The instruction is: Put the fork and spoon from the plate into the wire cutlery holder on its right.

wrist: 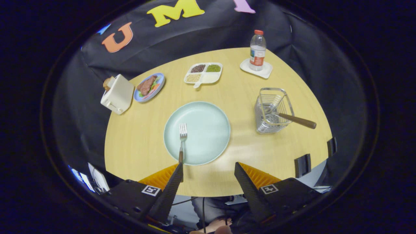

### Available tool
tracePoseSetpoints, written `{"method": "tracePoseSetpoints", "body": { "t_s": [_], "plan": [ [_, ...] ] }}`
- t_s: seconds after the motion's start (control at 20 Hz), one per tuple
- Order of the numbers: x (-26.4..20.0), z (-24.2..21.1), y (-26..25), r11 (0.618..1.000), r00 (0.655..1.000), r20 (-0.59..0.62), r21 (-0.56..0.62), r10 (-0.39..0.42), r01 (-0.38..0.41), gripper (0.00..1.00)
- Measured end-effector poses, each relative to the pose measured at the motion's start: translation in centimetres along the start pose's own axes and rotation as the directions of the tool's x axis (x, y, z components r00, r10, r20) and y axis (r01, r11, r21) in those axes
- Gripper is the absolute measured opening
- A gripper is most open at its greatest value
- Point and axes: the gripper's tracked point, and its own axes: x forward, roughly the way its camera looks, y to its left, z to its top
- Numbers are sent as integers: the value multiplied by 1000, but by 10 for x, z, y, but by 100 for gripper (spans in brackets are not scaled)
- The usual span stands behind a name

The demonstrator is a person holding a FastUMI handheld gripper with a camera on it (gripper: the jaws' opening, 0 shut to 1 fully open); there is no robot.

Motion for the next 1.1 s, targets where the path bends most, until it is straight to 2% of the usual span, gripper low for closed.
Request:
{"method": "tracePoseSetpoints", "body": {
  "t_s": [0.35, 0.65, 0.75, 0.8, 1.0, 1.05, 1.1],
  "plan": [
    [44, -24, 43, 999, 998, -60, -51, -15, 12, 95],
    [78, -46, 56, 997, 992, -120, -73, -42, 33, 95],
    [86, -47, 54, 996, 990, -132, -70, -56, 47, 89],
    [91, -47, 52, 997, 989, -137, -65, -59, 51, 81],
    [99, -49, 48, 997, 984, -164, -53, -64, 56, 63],
    [103, -49, 46, 997, 985, -162, -56, -68, 59, 61],
    [102, -48, 45, 997, 984, -165, -49, -73, 65, 52]
  ]
}}
